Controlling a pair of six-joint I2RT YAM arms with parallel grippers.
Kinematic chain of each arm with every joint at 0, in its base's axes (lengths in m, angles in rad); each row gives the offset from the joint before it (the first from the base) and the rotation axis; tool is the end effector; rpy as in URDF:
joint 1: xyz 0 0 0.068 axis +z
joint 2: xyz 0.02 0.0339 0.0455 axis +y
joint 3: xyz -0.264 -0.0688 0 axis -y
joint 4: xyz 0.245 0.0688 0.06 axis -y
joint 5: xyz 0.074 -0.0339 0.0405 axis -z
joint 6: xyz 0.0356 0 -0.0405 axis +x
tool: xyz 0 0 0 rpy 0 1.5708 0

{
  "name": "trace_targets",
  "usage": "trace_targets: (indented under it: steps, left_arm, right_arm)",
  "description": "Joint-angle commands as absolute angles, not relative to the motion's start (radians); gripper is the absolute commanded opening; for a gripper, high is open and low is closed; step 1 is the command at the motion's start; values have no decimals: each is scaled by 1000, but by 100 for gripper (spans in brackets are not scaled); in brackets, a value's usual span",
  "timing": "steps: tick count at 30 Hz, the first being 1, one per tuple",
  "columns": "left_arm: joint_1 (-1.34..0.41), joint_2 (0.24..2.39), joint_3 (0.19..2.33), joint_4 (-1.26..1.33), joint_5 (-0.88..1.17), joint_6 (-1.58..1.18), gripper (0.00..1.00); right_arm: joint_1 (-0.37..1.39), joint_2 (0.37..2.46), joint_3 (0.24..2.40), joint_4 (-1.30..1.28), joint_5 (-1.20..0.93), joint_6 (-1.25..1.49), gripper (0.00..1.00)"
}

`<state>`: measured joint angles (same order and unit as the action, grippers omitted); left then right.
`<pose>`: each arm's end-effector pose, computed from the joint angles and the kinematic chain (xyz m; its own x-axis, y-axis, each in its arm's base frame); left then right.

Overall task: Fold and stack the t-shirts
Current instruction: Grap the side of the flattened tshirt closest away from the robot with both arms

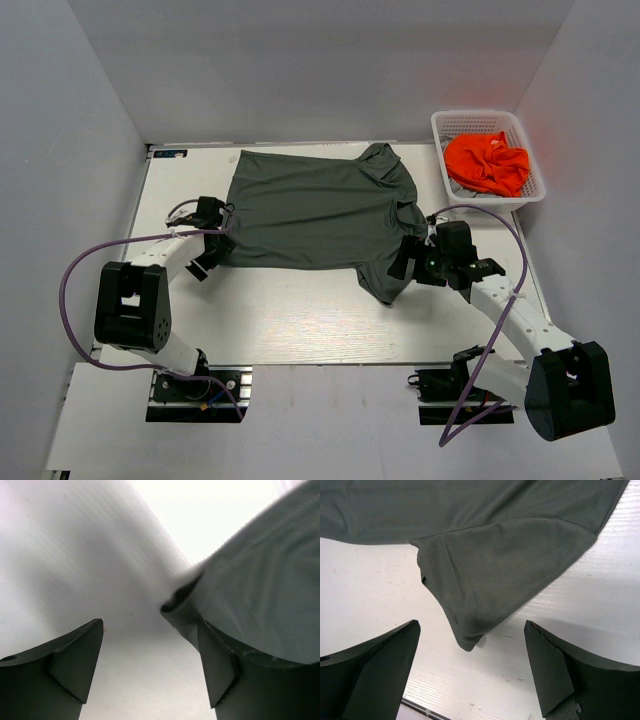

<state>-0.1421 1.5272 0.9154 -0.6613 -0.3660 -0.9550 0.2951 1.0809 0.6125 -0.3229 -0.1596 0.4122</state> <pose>0.2740 -0.0263 0.1831 -0.5698 -0.6885 -0.4487 -0.7562 0.6530 -0.0418 0.2071 0.0689 0.2117 -0.7814 0.1759 -0.5988 -0.0884 0.9186 0.3852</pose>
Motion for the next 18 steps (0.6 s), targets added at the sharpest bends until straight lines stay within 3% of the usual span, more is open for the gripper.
trace_targets:
  steps: [1,6,7,10,18]
  left_arm:
    - [-126,1531,943,-651,-396,-976,84]
    - [-115,1540,907,-563,-347,-937,64]
    - [-115,1540,897,-554,-333,-937,46]
    - [-115,1549,878,-525,-313,-919,18]
    - [-115,1589,847,-486,-291,-910,18]
  right_arm:
    - [296,1057,612,-342,-143,413,90]
    - [304,1072,598,-356,-146,420,90]
    - [305,1080,597,-360,-146,428,90]
    - [316,1089,584,-361,-144,463,90]
    - [379,1138,592,-409,-109,526,90]
